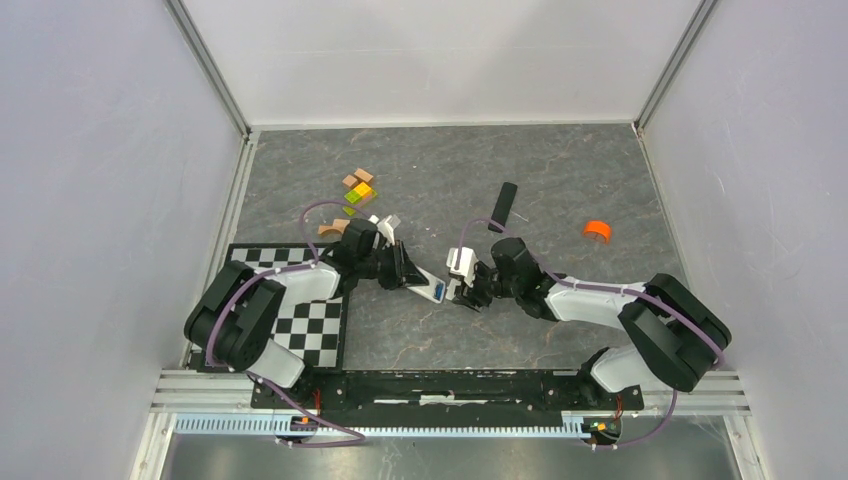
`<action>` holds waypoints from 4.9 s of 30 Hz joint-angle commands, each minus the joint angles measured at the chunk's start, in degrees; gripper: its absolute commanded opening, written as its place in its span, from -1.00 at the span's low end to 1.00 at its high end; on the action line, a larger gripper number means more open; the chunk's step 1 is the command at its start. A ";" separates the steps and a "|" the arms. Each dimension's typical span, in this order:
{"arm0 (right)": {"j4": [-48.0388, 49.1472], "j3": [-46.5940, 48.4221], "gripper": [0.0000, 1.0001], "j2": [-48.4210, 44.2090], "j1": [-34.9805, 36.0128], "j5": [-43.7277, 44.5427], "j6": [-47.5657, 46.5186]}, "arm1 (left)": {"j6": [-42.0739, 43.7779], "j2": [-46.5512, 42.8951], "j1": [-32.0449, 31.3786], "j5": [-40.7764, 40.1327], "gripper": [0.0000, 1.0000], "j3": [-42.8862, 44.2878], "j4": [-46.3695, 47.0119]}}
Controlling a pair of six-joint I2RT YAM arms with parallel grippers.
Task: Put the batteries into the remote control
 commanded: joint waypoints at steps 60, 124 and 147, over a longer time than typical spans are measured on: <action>12.83 3.77 0.01 10.15 -0.81 -9.67 2.71 | 1.47 3.21 -1.35 1.84 -0.96 4.71 -2.76; 9.61 -7.00 0.36 0.46 -5.77 6.00 60.95 | 0.66 1.68 -1.44 -3.38 -0.96 3.62 -3.90; 27.88 -10.64 -0.25 14.36 -5.69 -0.08 79.28 | -1.89 2.98 -1.44 2.43 -0.96 1.86 1.84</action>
